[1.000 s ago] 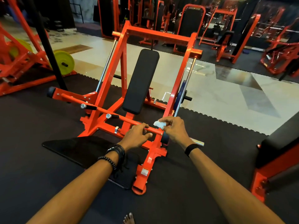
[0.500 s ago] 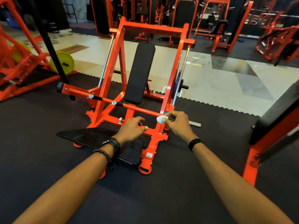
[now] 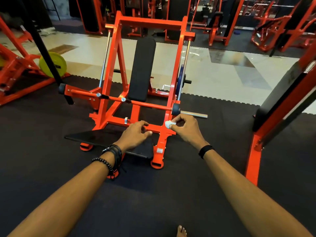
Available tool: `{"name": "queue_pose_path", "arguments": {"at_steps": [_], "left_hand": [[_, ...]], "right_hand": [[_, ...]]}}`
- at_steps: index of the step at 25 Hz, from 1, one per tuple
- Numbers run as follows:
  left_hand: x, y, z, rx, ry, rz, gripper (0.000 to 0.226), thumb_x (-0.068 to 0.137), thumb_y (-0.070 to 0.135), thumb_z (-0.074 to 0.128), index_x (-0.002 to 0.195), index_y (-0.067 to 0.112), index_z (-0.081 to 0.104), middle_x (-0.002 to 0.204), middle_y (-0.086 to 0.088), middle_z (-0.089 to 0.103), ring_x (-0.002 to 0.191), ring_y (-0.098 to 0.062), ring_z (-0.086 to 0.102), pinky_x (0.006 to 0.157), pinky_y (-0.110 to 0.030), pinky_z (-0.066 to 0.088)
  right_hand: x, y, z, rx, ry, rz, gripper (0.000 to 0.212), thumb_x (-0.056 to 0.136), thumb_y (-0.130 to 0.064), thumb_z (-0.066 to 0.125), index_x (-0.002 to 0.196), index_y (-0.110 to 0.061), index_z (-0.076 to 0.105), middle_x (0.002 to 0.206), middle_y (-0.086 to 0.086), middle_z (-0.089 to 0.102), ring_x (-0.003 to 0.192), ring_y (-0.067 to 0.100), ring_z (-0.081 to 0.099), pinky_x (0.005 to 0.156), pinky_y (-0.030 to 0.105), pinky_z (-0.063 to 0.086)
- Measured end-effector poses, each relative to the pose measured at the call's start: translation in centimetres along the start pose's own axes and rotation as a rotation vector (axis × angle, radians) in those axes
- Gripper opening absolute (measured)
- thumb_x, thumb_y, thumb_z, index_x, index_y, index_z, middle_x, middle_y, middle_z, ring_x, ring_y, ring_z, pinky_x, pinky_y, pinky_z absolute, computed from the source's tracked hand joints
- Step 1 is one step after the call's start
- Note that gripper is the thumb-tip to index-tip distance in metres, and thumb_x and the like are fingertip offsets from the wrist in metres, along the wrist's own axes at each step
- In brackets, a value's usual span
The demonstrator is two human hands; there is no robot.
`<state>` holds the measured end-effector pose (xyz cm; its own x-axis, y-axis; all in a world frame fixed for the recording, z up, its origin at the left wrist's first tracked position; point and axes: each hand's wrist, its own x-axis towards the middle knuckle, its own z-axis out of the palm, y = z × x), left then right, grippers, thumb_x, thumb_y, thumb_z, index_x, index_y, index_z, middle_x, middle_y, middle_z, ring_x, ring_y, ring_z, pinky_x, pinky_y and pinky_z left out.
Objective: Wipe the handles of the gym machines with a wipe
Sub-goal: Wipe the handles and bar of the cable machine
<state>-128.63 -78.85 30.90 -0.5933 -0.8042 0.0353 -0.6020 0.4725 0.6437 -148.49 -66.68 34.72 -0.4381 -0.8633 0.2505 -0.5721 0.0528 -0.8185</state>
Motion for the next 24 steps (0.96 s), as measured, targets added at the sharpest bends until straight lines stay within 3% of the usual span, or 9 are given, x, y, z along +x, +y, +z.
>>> {"name": "queue_pose_path", "arguments": {"at_steps": [6, 11, 15, 17, 19, 24], "left_hand": [[-2.8, 3.4, 2.2, -0.025, -0.090, 0.094, 0.044, 0.088, 0.039, 0.069, 0.126, 0.018, 0.061, 0.100, 0.004, 0.066, 0.096, -0.018, 0.064, 0.091, -0.046, 0.053], [-2.7, 10.7, 4.6, -0.058, -0.154, 0.247, 0.042, 0.088, 0.038, 0.070, 0.125, 0.019, 0.062, 0.101, 0.004, 0.067, 0.099, -0.019, 0.064, 0.090, -0.041, 0.053], [-2.5, 20.7, 6.6, -0.139, -0.164, 0.430, 0.038, 0.088, 0.032, 0.072, 0.122, 0.016, 0.064, 0.100, 0.001, 0.067, 0.090, -0.018, 0.066, 0.089, -0.041, 0.054], [-3.3, 27.0, 7.6, -0.164, -0.164, 0.515, 0.046, 0.085, 0.042, 0.071, 0.124, 0.018, 0.063, 0.102, 0.003, 0.068, 0.092, -0.017, 0.067, 0.089, -0.043, 0.055], [-4.3, 33.3, 9.3, -0.179, -0.170, 0.612, 0.051, 0.084, 0.048, 0.068, 0.126, 0.019, 0.061, 0.105, 0.004, 0.067, 0.095, -0.016, 0.066, 0.088, -0.045, 0.056], [-8.5, 46.3, 13.9, -0.167, -0.178, 0.791, 0.044, 0.093, 0.038, 0.066, 0.130, 0.017, 0.059, 0.116, -0.003, 0.065, 0.102, -0.020, 0.062, 0.092, -0.041, 0.053]], "right_hand": [[-5.0, -0.3, -2.8, -0.020, 0.075, 0.069, 0.011, 0.077, -0.009, 0.079, 0.084, -0.012, 0.071, 0.085, 0.001, 0.072, 0.070, 0.006, 0.061, 0.064, 0.015, 0.049], [-8.6, 0.3, -9.5, -0.036, 0.234, 0.090, 0.010, 0.077, -0.010, 0.078, 0.085, -0.011, 0.072, 0.083, 0.006, 0.071, 0.068, 0.006, 0.059, 0.061, 0.013, 0.048], [-11.6, -0.1, -18.0, -0.099, 0.373, 0.094, 0.009, 0.077, -0.010, 0.077, 0.082, -0.014, 0.071, 0.078, 0.005, 0.070, 0.064, 0.007, 0.057, 0.058, 0.018, 0.049], [-13.7, -0.7, -23.4, -0.130, 0.447, 0.076, 0.008, 0.077, -0.008, 0.075, 0.083, -0.011, 0.071, 0.073, -0.001, 0.068, 0.061, 0.004, 0.056, 0.059, 0.020, 0.050], [-16.3, -1.2, -29.2, -0.180, 0.516, 0.052, 0.008, 0.077, -0.006, 0.075, 0.084, -0.009, 0.071, 0.070, -0.006, 0.065, 0.059, 0.001, 0.055, 0.057, 0.016, 0.049], [-23.3, -1.8, -42.3, -0.328, 0.632, 0.005, 0.010, 0.078, -0.007, 0.076, 0.084, -0.014, 0.070, 0.074, -0.004, 0.066, 0.064, 0.004, 0.057, 0.060, 0.011, 0.046]]}}
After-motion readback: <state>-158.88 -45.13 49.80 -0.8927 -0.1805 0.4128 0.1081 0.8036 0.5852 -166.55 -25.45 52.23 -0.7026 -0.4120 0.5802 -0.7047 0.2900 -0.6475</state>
